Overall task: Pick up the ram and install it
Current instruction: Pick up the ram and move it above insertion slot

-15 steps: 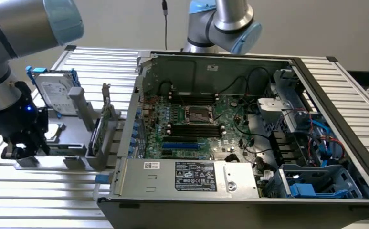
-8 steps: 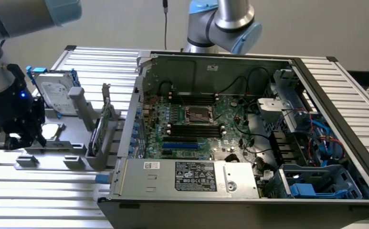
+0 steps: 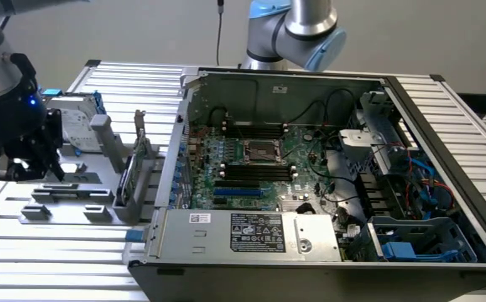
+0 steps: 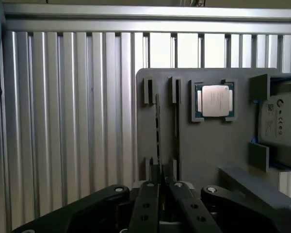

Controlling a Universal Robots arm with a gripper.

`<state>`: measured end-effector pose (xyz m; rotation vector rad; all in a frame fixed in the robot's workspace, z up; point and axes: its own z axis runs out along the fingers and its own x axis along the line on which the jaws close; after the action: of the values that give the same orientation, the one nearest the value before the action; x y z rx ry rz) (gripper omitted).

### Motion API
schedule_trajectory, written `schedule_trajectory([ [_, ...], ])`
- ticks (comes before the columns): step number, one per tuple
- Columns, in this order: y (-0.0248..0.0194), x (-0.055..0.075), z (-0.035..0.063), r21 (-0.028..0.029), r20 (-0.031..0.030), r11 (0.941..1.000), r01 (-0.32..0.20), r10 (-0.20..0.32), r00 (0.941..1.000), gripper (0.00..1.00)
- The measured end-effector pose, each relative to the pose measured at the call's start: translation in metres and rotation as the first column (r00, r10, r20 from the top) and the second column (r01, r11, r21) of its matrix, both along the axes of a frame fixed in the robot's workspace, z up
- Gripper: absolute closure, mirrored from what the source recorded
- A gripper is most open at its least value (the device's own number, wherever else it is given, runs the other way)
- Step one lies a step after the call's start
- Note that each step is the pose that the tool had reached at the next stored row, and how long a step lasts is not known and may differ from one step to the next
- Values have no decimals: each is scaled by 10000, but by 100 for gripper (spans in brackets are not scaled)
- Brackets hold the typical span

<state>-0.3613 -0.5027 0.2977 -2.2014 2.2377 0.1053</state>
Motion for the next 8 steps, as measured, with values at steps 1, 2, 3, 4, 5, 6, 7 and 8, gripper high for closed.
schedule_trajectory([
  [1, 0, 45, 48, -1, -6, 10000, 1, -1, 10000, 86],
  [2, 0, 90, 93, 1, -9, 10000, 1, -1, 10000, 86],
  [3, 0, 135, 137, 3, -13, 10000, 0, 0, 10000, 86],
  [4, 0, 180, 183, 5, -19, 10000, 0, 0, 10000, 86],
  [5, 0, 225, 229, 12, -24, 10000, -2, 2, 10000, 86],
  [6, 0, 269, 274, 23, -29, 10000, -2, 2, 10000, 86],
  [7, 0, 314, 318, 33, -33, 10000, -2, 2, 10000, 86],
  [8, 0, 364, 366, 45, -36, 10000, -3, 3, 10000, 86],
])
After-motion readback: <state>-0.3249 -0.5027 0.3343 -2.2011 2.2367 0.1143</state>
